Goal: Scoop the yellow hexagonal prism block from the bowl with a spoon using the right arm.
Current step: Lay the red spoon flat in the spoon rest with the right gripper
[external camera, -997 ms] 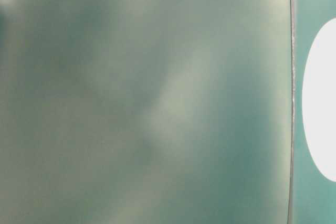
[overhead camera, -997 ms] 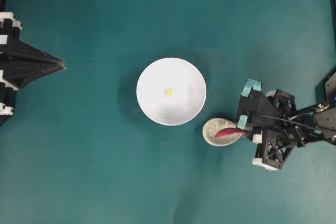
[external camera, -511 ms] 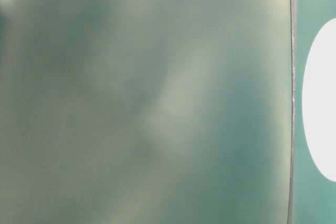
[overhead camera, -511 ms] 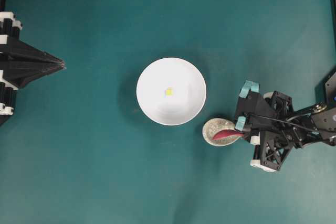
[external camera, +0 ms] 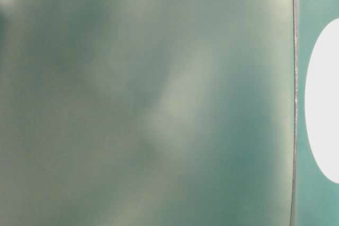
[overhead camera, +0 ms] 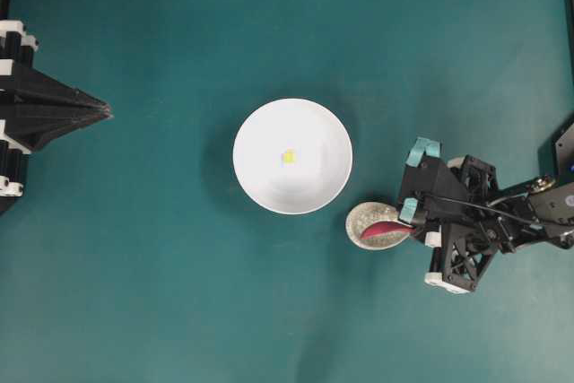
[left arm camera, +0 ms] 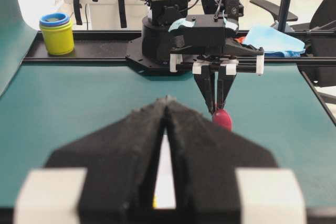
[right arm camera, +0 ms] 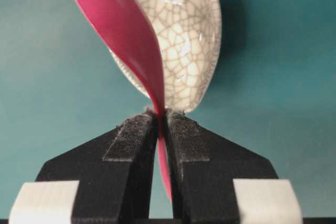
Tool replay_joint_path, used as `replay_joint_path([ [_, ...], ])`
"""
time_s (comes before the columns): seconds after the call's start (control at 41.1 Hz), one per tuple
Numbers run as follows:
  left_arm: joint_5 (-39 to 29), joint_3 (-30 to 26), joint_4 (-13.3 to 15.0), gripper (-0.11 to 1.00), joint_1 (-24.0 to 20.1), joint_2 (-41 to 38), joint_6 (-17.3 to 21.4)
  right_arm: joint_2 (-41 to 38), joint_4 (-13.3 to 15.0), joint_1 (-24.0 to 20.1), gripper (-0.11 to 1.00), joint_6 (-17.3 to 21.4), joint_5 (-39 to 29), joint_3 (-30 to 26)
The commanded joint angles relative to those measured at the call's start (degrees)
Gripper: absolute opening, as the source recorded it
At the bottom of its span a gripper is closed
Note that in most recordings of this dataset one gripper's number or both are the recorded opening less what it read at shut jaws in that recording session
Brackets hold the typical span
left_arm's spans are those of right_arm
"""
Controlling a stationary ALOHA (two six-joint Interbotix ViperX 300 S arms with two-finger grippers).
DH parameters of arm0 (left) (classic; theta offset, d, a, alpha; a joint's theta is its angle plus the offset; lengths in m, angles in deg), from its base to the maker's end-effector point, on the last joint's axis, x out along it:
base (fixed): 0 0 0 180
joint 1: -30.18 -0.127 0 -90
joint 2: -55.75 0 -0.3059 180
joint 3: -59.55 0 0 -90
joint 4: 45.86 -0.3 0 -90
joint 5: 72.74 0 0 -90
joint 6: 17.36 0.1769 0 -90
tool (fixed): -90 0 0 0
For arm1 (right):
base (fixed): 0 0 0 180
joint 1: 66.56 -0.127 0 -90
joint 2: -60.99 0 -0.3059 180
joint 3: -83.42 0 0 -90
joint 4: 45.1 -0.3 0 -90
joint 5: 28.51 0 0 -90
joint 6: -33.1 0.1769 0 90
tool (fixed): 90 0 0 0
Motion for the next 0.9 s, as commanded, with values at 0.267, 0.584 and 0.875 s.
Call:
replay_joint_path([
  [0.267, 0.53, -1.58, -0.18, 0.06, 0.00, -0.53, 0.00, 0.53, 0.26, 0.26, 0.10, -0.18, 0.35, -1.32],
  [0.584, 0.53, -1.58, -0.18, 0.06, 0.00, -0.53, 0.00, 0.53, 0.26, 0.26, 0.10, -0.44, 0.18, -1.05],
  [0.875, 0.53, -1.58, -0.18, 0.06, 0.00, -0.53, 0.00, 0.00, 0.35, 0.26, 0.15, -0.79, 0.00, -1.23],
])
